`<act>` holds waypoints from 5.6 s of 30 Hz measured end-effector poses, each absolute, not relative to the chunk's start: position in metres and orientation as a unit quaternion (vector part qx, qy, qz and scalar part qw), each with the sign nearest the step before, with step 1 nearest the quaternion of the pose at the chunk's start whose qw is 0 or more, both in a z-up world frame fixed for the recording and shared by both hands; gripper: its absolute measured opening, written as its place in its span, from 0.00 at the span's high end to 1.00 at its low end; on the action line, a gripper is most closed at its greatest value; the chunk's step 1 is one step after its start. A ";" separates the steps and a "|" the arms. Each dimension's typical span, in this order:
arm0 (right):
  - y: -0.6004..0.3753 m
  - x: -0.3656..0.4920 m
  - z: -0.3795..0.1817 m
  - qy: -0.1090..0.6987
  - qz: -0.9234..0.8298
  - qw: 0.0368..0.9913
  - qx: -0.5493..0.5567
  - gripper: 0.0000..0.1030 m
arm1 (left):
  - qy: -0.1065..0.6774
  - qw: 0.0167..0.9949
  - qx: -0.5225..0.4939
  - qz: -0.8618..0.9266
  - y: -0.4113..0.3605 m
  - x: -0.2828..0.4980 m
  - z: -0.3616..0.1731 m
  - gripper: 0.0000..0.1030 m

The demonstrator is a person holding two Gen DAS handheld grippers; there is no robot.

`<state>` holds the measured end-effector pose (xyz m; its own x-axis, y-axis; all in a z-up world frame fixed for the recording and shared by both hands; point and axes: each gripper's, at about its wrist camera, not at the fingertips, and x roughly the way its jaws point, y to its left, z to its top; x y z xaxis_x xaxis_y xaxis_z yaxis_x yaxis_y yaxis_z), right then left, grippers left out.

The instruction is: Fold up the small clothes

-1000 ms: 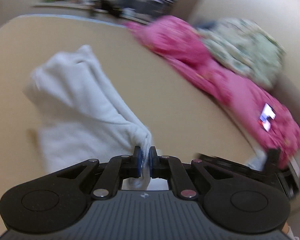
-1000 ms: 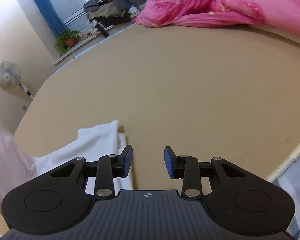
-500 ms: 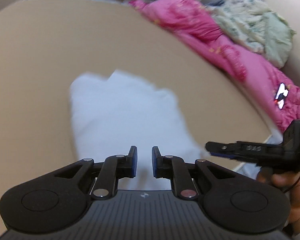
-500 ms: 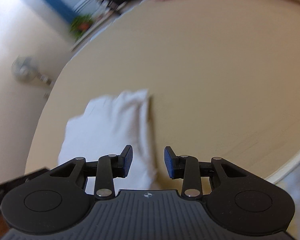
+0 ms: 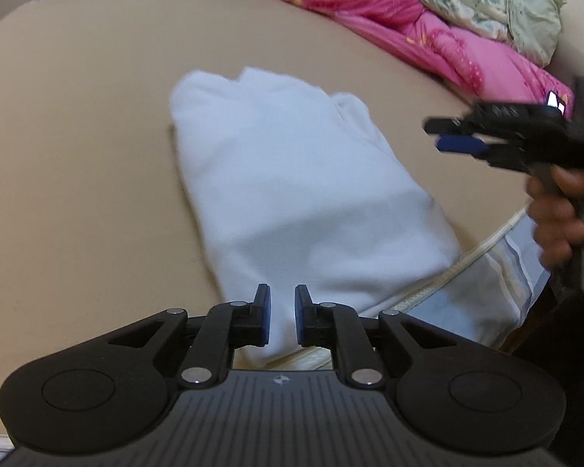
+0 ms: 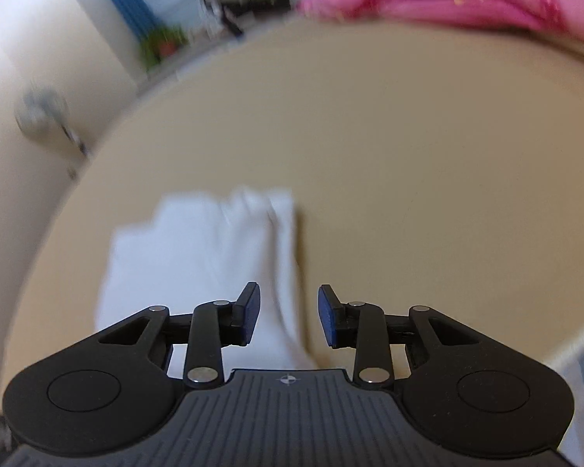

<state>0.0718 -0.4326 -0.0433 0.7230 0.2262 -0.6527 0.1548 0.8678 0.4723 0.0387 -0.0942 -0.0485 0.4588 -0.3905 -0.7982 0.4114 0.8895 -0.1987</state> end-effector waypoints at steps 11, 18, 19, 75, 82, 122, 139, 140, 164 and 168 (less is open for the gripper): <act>-0.420 0.165 -0.097 0.407 0.027 0.848 0.339 0.78 | 0.445 0.870 0.027 -0.209 -0.066 0.042 -0.018 0.78; -0.436 0.146 -0.078 0.315 -0.009 0.880 0.356 0.89 | 0.425 0.876 0.009 -0.227 -0.105 0.079 -0.012 0.76; -0.436 0.147 -0.082 0.339 -0.035 0.879 0.334 0.84 | 0.427 0.875 0.010 -0.228 -0.111 0.085 -0.016 0.74; -0.312 0.243 -0.091 0.408 0.086 0.867 0.273 0.45 | 0.463 0.857 -0.178 -0.138 0.080 0.229 -0.055 0.48; -0.322 0.218 -0.094 0.397 0.104 0.857 0.313 0.95 | 0.448 0.846 -0.232 -0.173 0.094 0.203 -0.076 0.88; -0.250 0.026 -0.018 0.340 0.000 0.940 0.016 0.27 | 0.308 0.951 0.006 -0.008 -0.008 0.001 -0.005 0.00; -0.216 0.036 -0.024 0.326 0.039 0.944 -0.011 0.27 | 0.308 0.951 -0.003 -0.013 -0.006 0.015 -0.007 0.00; -0.215 0.035 -0.023 0.324 0.041 0.945 -0.011 0.27 | 0.304 0.952 -0.002 -0.014 -0.006 0.014 -0.006 0.00; -0.214 0.029 -0.017 0.312 0.043 0.949 -0.013 0.27 | 0.306 0.952 -0.003 -0.014 -0.003 0.015 -0.008 0.00; -0.215 0.029 -0.017 0.312 0.043 0.949 -0.013 0.27 | 0.307 0.951 -0.001 -0.013 -0.003 0.016 -0.009 0.00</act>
